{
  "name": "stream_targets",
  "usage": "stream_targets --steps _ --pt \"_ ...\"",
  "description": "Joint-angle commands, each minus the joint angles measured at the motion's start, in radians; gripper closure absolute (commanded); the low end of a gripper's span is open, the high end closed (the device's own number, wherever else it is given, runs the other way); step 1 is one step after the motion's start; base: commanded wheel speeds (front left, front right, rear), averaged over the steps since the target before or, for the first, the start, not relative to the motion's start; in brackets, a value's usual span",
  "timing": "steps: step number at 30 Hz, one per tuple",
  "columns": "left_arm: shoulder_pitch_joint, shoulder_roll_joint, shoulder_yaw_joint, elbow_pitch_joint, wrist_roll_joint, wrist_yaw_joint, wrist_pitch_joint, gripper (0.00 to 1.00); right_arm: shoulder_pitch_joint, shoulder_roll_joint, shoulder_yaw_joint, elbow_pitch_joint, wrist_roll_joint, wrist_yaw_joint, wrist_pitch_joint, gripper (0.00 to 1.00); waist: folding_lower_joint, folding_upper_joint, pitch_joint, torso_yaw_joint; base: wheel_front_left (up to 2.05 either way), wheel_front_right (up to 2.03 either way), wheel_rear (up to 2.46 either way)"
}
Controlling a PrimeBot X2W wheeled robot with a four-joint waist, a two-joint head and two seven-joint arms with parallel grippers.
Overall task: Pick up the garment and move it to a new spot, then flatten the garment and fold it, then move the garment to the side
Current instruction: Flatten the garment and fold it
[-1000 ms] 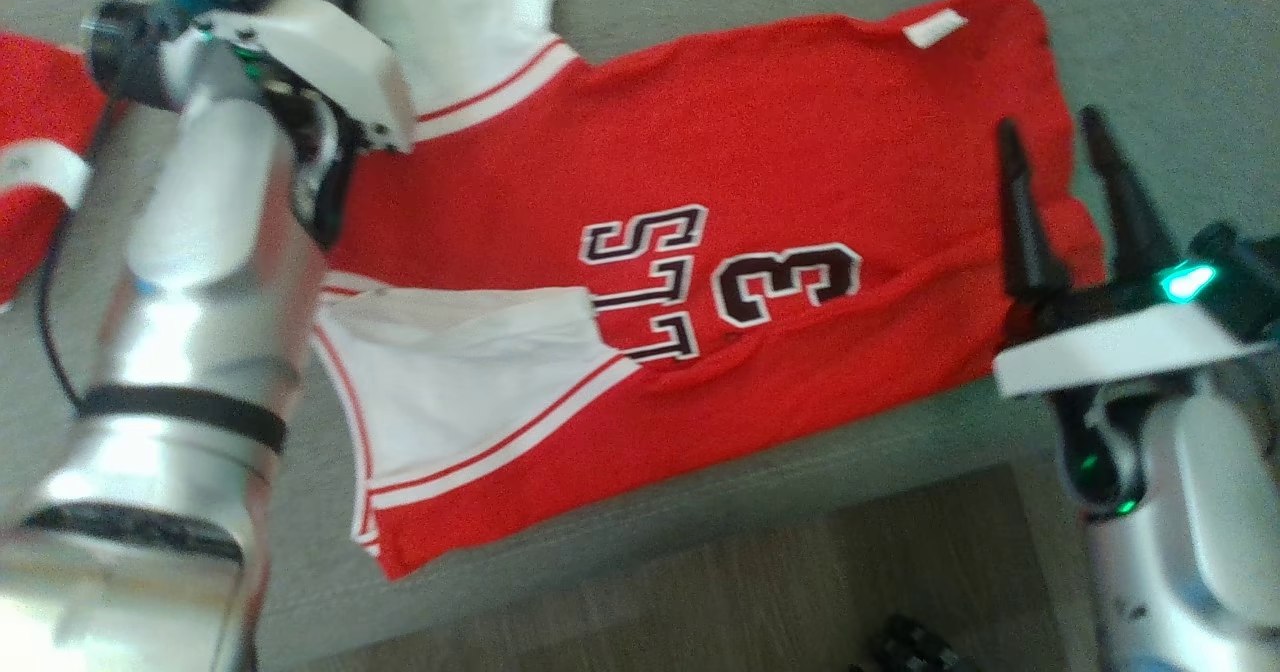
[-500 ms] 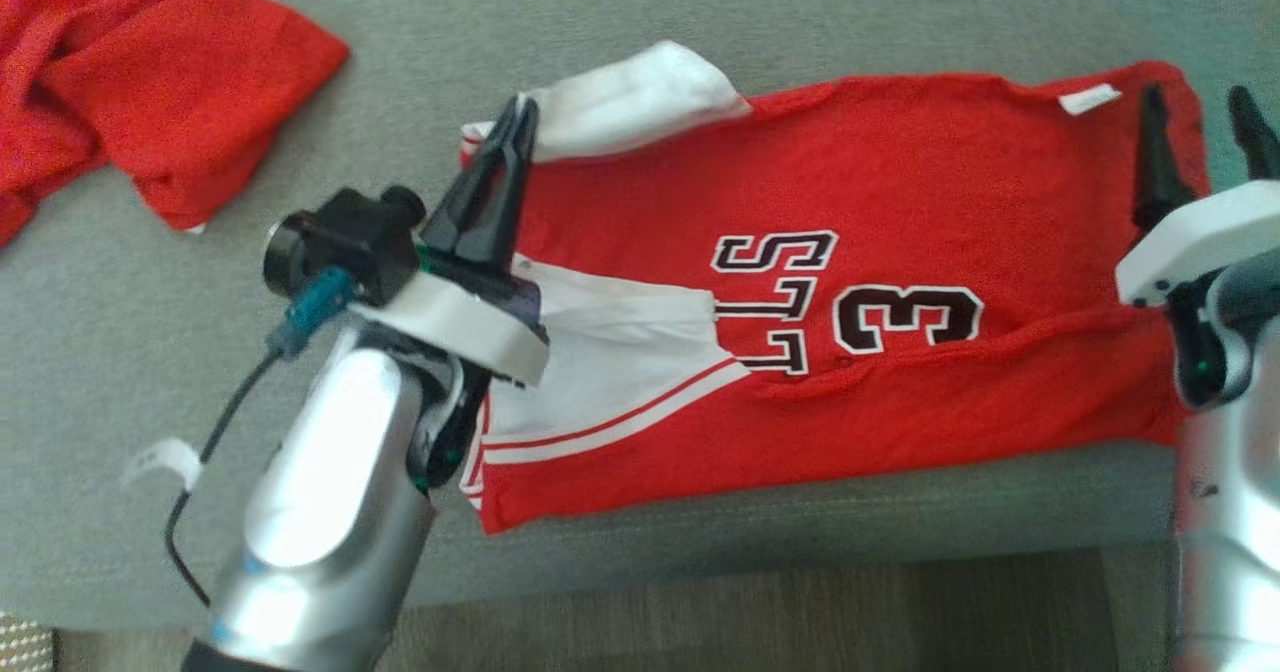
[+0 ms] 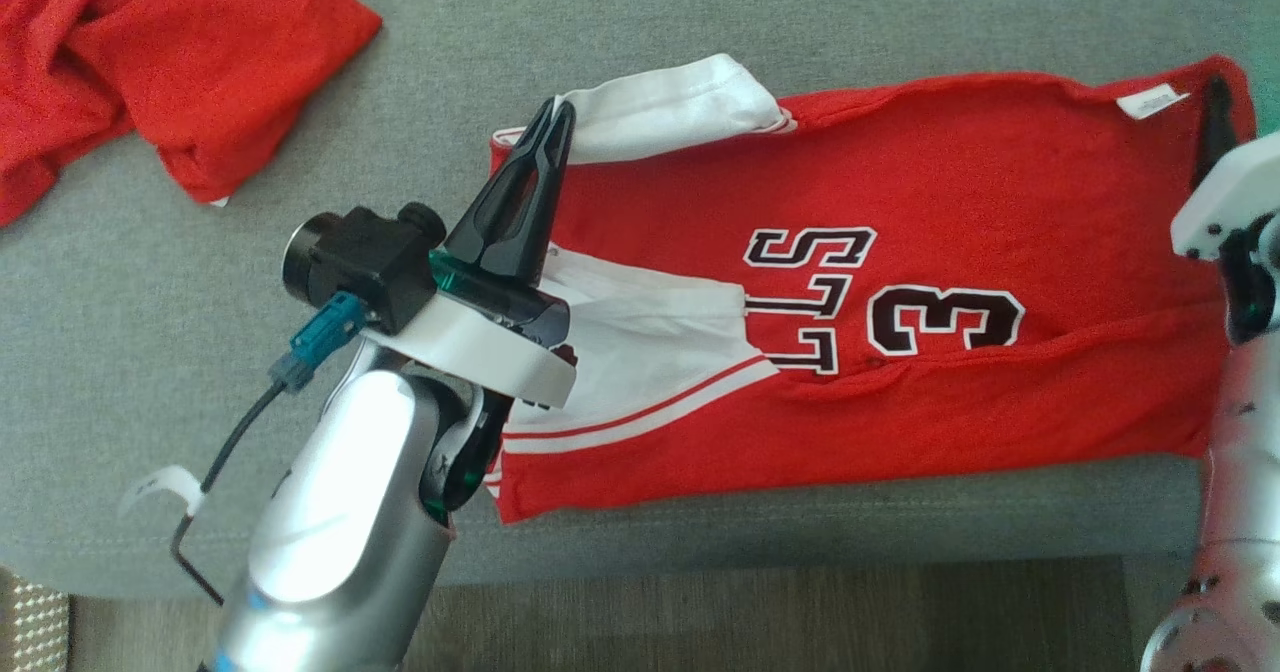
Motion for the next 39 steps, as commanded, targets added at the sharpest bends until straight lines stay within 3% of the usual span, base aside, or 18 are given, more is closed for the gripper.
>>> stream_targets --steps 1,9,23,24,25,39 --pt "-0.006 0.018 0.027 -0.045 -0.008 0.007 0.004 1.0 -0.051 -0.011 0.001 -0.004 -0.026 0.0 0.0 0.0 0.0 0.0 0.007 0.004 0.0 0.0 0.0" --pt "-0.016 0.025 0.022 -0.066 -0.013 0.009 0.013 1.0 -0.116 -0.007 -0.055 0.088 -0.138 0.0 0.013 0.0 0.0 0.0 0.03 0.017 0.0 0.0 0.0" --pt "-0.042 0.03 0.019 -0.073 -0.025 0.012 0.017 1.0 -0.18 -0.018 -0.143 0.201 -0.237 0.0 -0.027 0.02 0.0 0.0 0.062 0.033 0.0 0.0 0.0" --pt "-0.043 0.03 0.019 -0.072 -0.026 0.014 0.017 1.0 -0.183 -0.017 -0.144 0.214 -0.238 0.0 -0.024 0.91 0.0 0.0 0.061 0.033 0.0 0.0 0.0" --pt "-0.044 0.031 0.019 -0.071 -0.026 0.015 0.016 1.0 -0.185 -0.016 -0.146 0.221 -0.241 0.0 -0.025 1.0 0.0 0.0 0.061 0.031 0.0 0.0 0.0" --pt "-0.04 0.027 0.066 -0.047 -0.078 0.046 -0.001 1.0 -0.181 -0.009 -0.066 0.28 -0.205 0.0 -0.173 1.0 0.0 0.0 -0.019 0.005 0.0 0.0 0.0"
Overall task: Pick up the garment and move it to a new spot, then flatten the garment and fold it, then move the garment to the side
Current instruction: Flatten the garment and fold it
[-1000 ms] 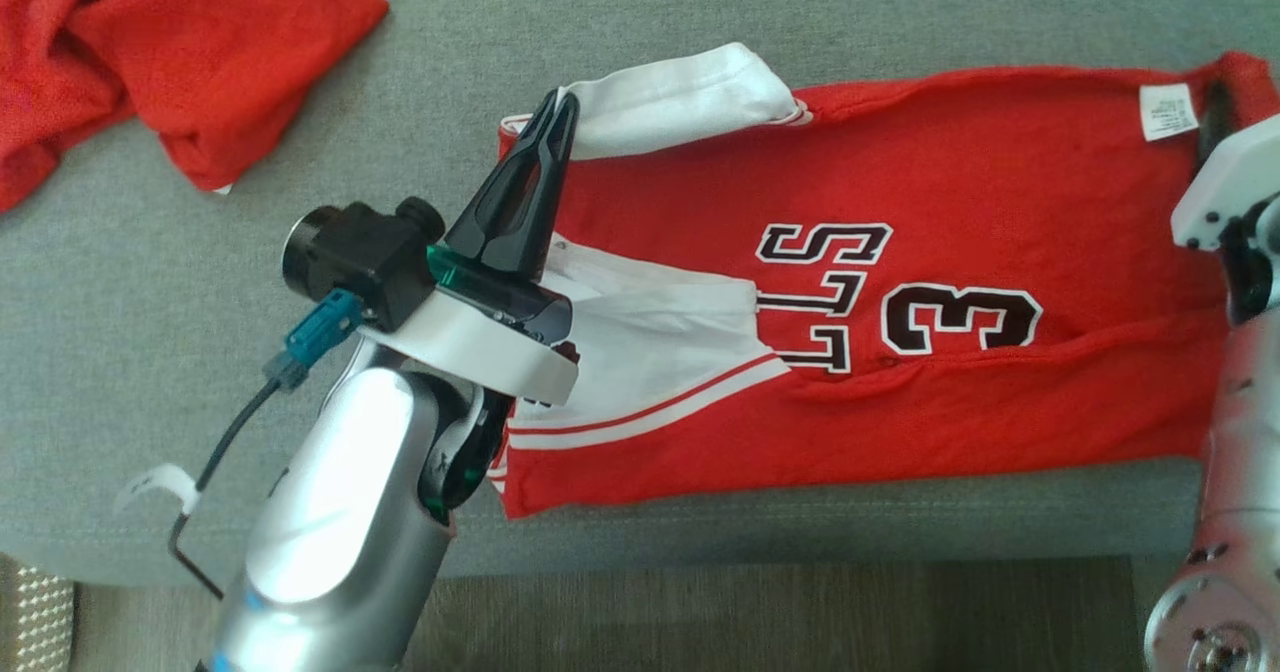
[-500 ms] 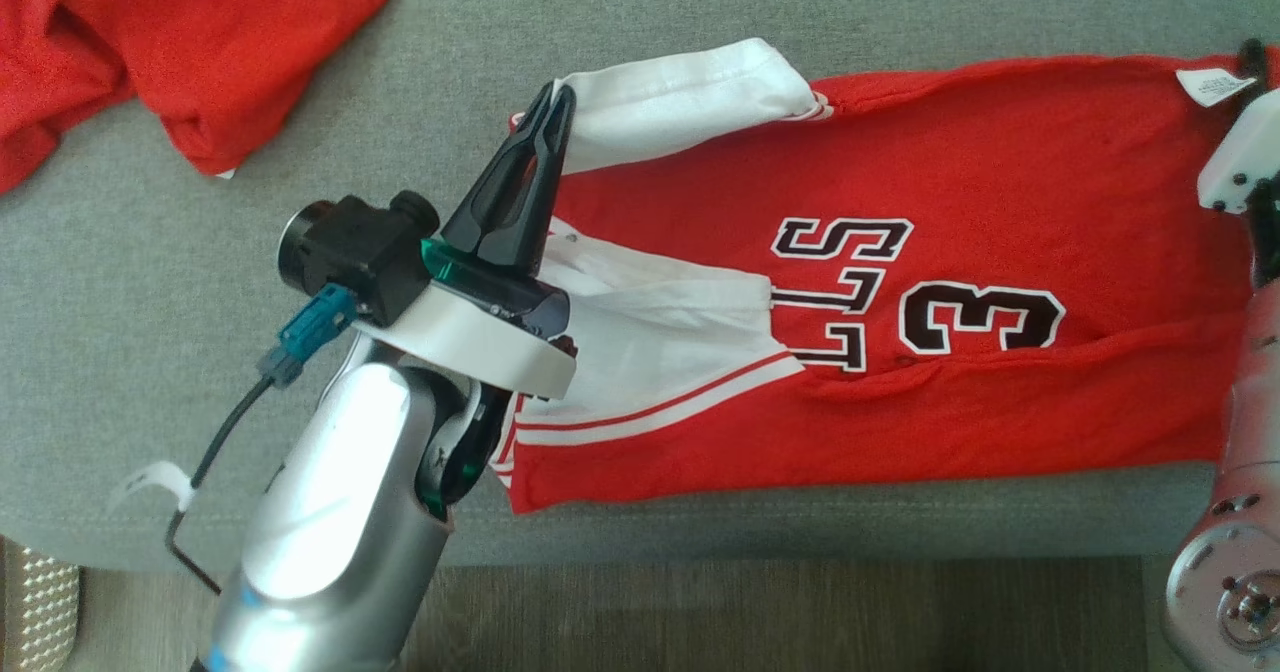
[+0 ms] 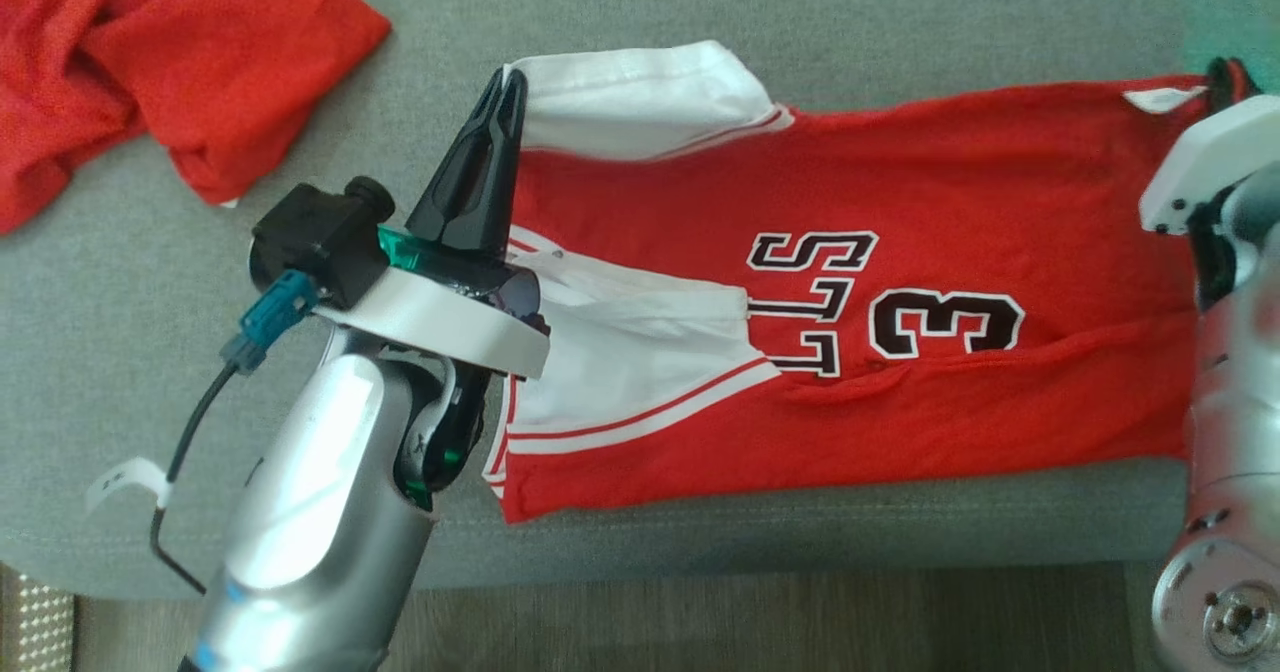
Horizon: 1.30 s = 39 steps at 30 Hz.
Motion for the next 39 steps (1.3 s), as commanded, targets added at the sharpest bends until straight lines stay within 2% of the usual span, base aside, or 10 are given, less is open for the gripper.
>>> stream_targets --steps 1,8,18,24,30,39 --pt "-0.024 0.017 0.037 -0.037 -0.008 0.004 -0.008 1.0 -0.001 0.005 0.035 -0.026 0.017 0.0 -0.027 1.0 0.0 0.0 -0.017 -0.002 0.0 0.0 0.0" --pt "0.027 0.016 0.033 -0.053 -0.045 0.009 0.017 1.0 0.074 -0.027 0.122 -0.037 0.092 0.0 -0.106 1.0 0.0 0.0 -0.072 0.008 0.0 0.0 0.0" --pt "0.137 0.074 0.017 -0.126 -0.059 0.006 0.073 1.0 0.196 -0.069 0.192 -0.128 0.191 0.0 -0.069 1.0 0.0 0.0 -0.123 0.013 0.0 0.0 0.0" --pt "0.207 0.119 0.022 -0.183 -0.064 0.016 0.103 1.0 0.286 -0.072 0.187 -0.241 0.234 0.0 -0.004 1.0 0.0 0.0 -0.139 0.021 0.0 0.0 0.0" --pt "0.269 0.143 -0.013 -0.206 -0.06 0.011 0.138 1.0 0.387 -0.064 0.219 -0.367 0.292 0.0 0.076 1.0 0.0 0.0 -0.159 0.022 0.0 0.0 0.0" --pt "0.339 0.188 -0.062 -0.219 -0.037 0.001 0.17 1.0 0.554 -0.08 0.307 -0.562 0.394 0.0 0.263 1.0 0.0 0.0 -0.188 0.003 0.0 0.0 0.0"
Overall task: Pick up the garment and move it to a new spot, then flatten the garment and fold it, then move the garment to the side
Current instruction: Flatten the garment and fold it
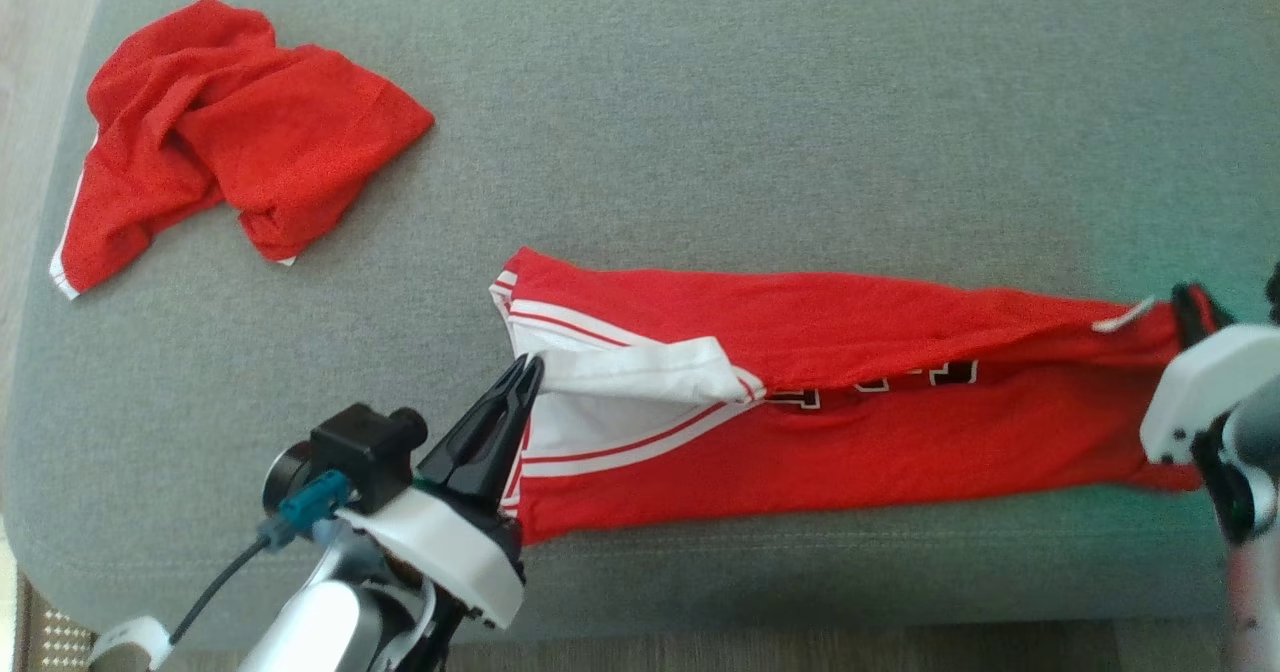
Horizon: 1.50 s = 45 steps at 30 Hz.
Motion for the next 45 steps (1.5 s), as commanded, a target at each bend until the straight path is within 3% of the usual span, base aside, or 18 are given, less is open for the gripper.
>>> stream_targets --steps 1,12,13,15,16,17,22,26,29,36,45 --pt "-0.015 0.028 0.035 -0.041 0.013 -0.006 0.002 1.0 0.014 -0.024 0.034 -0.064 0.02 0.0 0.028 1.0 0.0 -0.0001 -0.004 -0.004 0.0 0.0 0.0" --pt "0.042 0.088 0.035 -0.046 -0.005 -0.008 0.054 1.0 0.107 -0.039 0.018 -0.185 0.044 0.0 0.148 1.0 0.0 -0.0001 -0.027 -0.015 0.0 0.0 0.0" --pt "0.046 0.091 0.031 -0.046 -0.008 -0.01 0.061 1.0 0.113 -0.037 0.016 -0.187 0.045 0.0 0.157 0.88 0.0 -0.0001 -0.03 -0.014 0.0 0.0 0.0" --pt "0.053 0.098 0.023 -0.047 -0.012 -0.015 0.076 1.0 0.126 -0.033 0.011 -0.19 0.045 0.0 0.187 0.0 0.0 -0.0001 -0.036 -0.014 0.0 0.0 0.0" --pt "0.056 0.099 0.021 -0.049 -0.014 -0.015 0.082 0.27 0.131 -0.032 0.011 -0.196 0.045 0.0 0.197 0.0 0.0 -0.0001 -0.039 -0.013 0.0 0.0 0.0" --pt "0.059 0.098 0.021 -0.05 -0.017 -0.012 0.085 0.0 0.134 -0.032 0.009 -0.204 0.043 0.0 0.203 0.0 0.0 -0.0001 -0.041 -0.013 0.0 0.0 0.0" --pt "0.066 0.102 0.024 -0.056 -0.021 -0.004 0.088 0.0 0.129 -0.023 -0.025 -0.24 0.017 0.0 0.192 0.0 0.0 -0.0001 -0.056 -0.016 0.0 0.0 0.0" --pt "0.058 0.083 0.052 -0.07 -0.037 0.02 0.059 0.0 0.108 0.007 -0.035 -0.275 0.003 0.0 0.122 0.0 0.0 -0.0001 -0.074 -0.019 0.0 0.0 0.0" --pt "0.049 0.009 0.12 -0.081 -0.118 0.05 -0.023 0.0 0.087 0.048 -0.005 -0.32 0.021 0.0 -0.017 0.0 0.0 -0.0001 -0.1 -0.025 0.0 0.0 0.0" --pt "0.037 -0.094 0.231 -0.06 -0.197 0.076 -0.184 0.0 0.11 0.091 0.113 -0.378 0.074 0.0 -0.262 0.0 0.0 -0.0001 -0.145 -0.043 0.0 0.0 0.0" --pt "0.101 -0.177 0.351 -0.065 -0.103 0.055 -0.217 0.0 0.195 0.098 0.205 -0.309 0.154 0.0 -0.451 0.0 0.0 -0.0001 -0.187 -0.063 0.0 0.0 0.0"
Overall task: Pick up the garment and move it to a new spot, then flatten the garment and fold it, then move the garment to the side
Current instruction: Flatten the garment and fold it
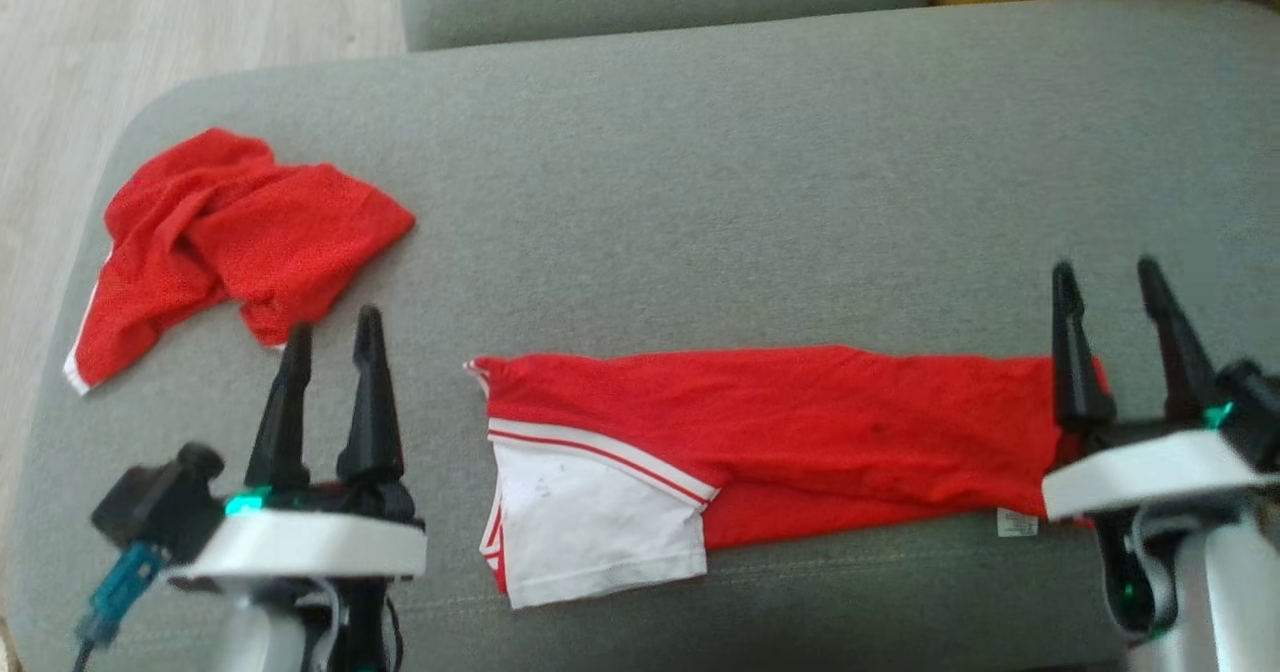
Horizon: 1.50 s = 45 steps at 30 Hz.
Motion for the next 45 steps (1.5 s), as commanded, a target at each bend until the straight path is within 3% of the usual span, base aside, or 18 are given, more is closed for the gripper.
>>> stream_targets --steps 1,7,10,14,21,36,45 --pt "0.003 -0.012 0.049 -0.036 0.024 -0.012 -0.012 0.0 -0.013 -0.003 0.022 -0.013 -0.009 0.0 -0.028 0.0 0.0 -0.0001 -0.006 -0.003 0.0 0.0 0.0" --pt "0.057 -0.024 0.053 0.001 0.108 -0.054 -0.012 0.0 0.014 -0.003 0.046 0.042 -0.011 0.0 -0.063 0.0 0.0 -0.0001 -0.013 -0.005 0.0 0.0 0.0" --pt "0.059 -0.025 0.048 0.008 0.094 -0.048 -0.012 0.0 0.018 -0.003 0.036 0.067 -0.011 0.0 -0.068 0.0 0.0 -0.0001 -0.008 -0.005 0.0 0.0 0.0" --pt "0.046 -0.025 0.043 0.015 0.092 -0.042 -0.012 0.0 0.007 -0.003 -0.016 0.125 -0.038 0.0 -0.069 0.0 0.0 -0.0001 0.013 -0.004 0.0 0.0 0.0" --pt "0.013 -0.025 0.042 0.018 0.099 -0.057 -0.012 0.0 -0.073 -0.003 -0.196 0.334 -0.061 0.0 0.011 0.0 0.0 -0.0001 0.067 0.005 0.0 0.0 0.0" --pt "-0.032 -0.025 0.056 0.024 0.114 -0.086 -0.012 0.0 -0.256 -0.003 -0.315 0.672 -0.113 0.0 0.044 0.0 0.0 -0.0001 0.146 0.017 0.0 0.0 0.0" --pt "-0.053 -0.025 0.06 0.035 0.111 -0.095 -0.012 0.0 -0.31 -0.003 -0.365 0.772 -0.196 0.0 0.058 0.0 0.0 -0.0001 0.162 0.026 0.0 0.0 0.0"
